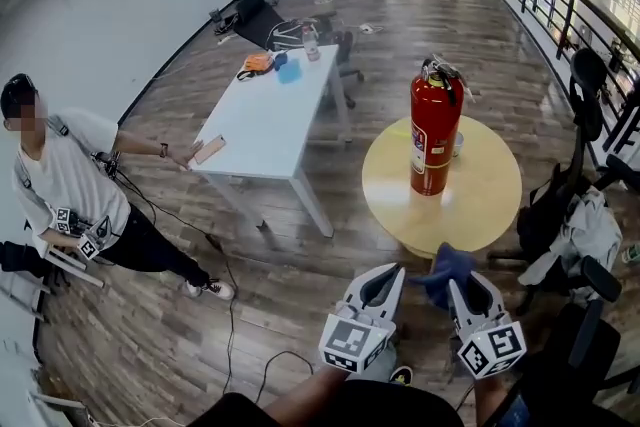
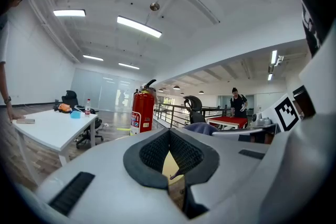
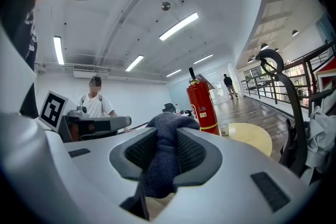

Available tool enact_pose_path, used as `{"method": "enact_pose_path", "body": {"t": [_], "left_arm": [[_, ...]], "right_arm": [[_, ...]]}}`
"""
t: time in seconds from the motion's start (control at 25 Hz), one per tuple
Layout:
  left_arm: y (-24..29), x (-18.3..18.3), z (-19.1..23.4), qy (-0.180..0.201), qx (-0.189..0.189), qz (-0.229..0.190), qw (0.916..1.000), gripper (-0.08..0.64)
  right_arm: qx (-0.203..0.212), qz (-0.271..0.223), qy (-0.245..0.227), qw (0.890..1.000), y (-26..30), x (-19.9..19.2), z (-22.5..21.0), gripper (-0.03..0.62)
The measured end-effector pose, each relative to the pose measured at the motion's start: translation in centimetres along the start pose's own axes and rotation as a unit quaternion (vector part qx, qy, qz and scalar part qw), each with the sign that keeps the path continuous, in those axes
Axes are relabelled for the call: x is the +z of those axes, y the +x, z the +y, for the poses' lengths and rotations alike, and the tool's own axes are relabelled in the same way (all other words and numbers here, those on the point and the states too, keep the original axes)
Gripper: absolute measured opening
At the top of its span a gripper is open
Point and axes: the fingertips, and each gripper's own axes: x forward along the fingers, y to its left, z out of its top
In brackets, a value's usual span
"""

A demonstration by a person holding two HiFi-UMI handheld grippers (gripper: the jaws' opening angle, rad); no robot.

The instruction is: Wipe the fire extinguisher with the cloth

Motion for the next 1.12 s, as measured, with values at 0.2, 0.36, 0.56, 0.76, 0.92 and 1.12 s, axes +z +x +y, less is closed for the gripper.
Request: {"method": "enact_pose_path", "body": {"t": [0.2, 0.36, 0.56, 0.76, 0.92, 1.12], "left_arm": [[4.5, 1.6, 4.2, 0.006, -0.013, -0.006, 0.9999, 0.023], [6.5, 2.8, 7.7, 0.002, -0.016, -0.014, 0.9998, 0.023], [8.3, 2.3, 11.8, -0.011, -0.018, -0.002, 0.9998, 0.023], [10.5, 2.7, 14.0, -0.017, -0.021, -0.006, 0.9996, 0.023], [12.2, 3.2, 15.0, -0.020, -0.022, -0.002, 0.9996, 0.023], [15.2, 3.8, 15.3, -0.013, -0.018, -0.002, 0.9998, 0.023]], "right_arm": [[-0.007, -0.006, -0.006, 1.000, 6.1, 1.9, -2.1, 0.107], [-0.009, 0.000, -0.009, 1.000, 10.5, 2.8, -2.6, 0.107], [-0.011, 0.009, -0.018, 1.000, 15.0, 2.8, -2.9, 0.107], [-0.018, 0.014, -0.019, 1.000, 17.4, 3.1, -4.0, 0.107], [-0.023, 0.015, -0.013, 1.000, 18.9, 3.5, -5.2, 0.107], [-0.023, 0.013, -0.014, 1.000, 20.6, 4.5, -8.2, 0.107]]}}
